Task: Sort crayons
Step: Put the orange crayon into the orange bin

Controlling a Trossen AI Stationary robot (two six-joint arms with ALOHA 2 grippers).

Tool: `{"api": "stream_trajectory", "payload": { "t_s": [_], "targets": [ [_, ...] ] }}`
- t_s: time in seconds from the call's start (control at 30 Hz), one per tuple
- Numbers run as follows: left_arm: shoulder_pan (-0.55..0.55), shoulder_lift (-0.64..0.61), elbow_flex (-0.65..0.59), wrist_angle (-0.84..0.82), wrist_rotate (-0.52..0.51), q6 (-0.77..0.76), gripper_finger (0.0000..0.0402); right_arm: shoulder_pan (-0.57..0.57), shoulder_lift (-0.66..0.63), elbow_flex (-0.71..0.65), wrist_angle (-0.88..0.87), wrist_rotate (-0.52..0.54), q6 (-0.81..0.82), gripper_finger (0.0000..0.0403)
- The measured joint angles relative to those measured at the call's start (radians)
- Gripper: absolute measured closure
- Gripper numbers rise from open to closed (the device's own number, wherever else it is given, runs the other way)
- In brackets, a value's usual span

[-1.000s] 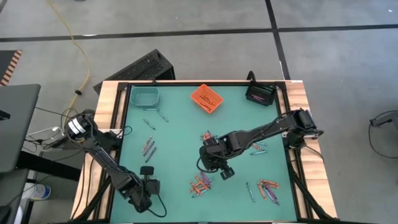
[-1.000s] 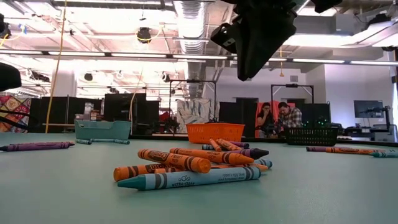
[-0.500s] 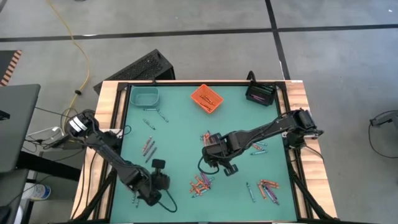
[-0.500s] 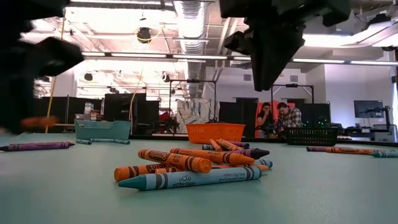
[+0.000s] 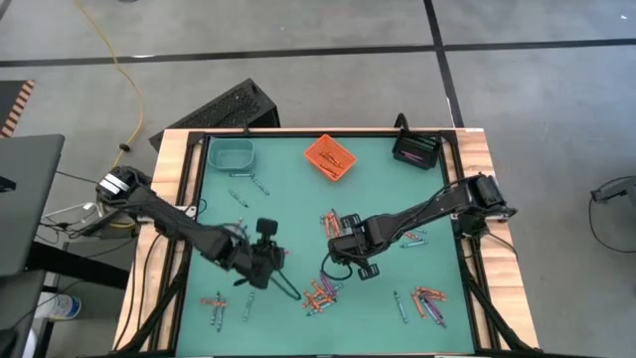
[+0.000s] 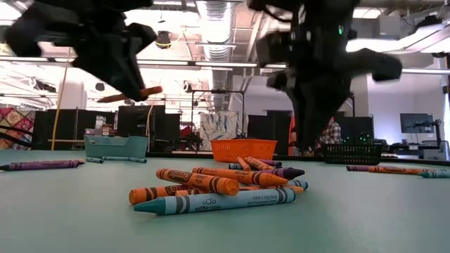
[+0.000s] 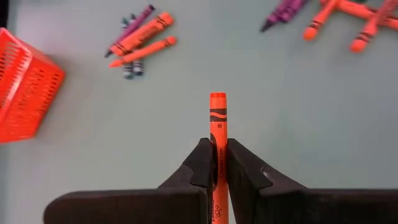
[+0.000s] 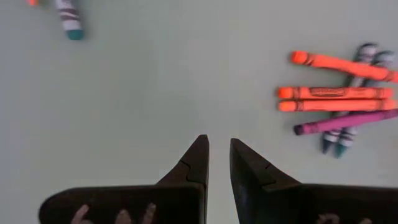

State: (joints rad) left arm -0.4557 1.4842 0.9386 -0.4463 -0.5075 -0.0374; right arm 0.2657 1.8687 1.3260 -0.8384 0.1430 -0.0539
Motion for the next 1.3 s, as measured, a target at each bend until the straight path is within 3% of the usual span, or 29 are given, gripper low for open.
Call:
{"api": "stream_trajectory", "payload": {
  "t_s": [0.2,0.43,0.73,0.97,1.13,1.3],
  "targets": [
    [0.113,-0.03,0.0,0.058,0.022,0.164,0.039,0.002,0.001,-0.086,0.087,0.093,0.075,0.0346],
    [0.309,-0.037,0.0,0.182,0.134,0.393,0.039,0.018,-0.085,-0.173,0.142,0.278,0.2,0.0346],
    [0.625,-0.037,0.001,0.419,0.4,0.63,0.0391,0.086,-0.296,-0.34,0.301,0.282,0.312,0.0346],
    [0.836,-0.001,0.01,0.627,0.628,0.677,0.0391,0.15,-0.365,-0.414,0.323,0.28,0.421,0.0346],
    [0.93,0.099,0.119,0.622,0.733,0.681,0.0391,0.189,-0.365,-0.418,0.251,0.282,0.513,0.0346],
    [0.974,0.259,0.296,0.49,0.808,0.705,0.0386,0.22,-0.366,-0.418,0.121,0.283,0.622,0.0346]
  ]
}}
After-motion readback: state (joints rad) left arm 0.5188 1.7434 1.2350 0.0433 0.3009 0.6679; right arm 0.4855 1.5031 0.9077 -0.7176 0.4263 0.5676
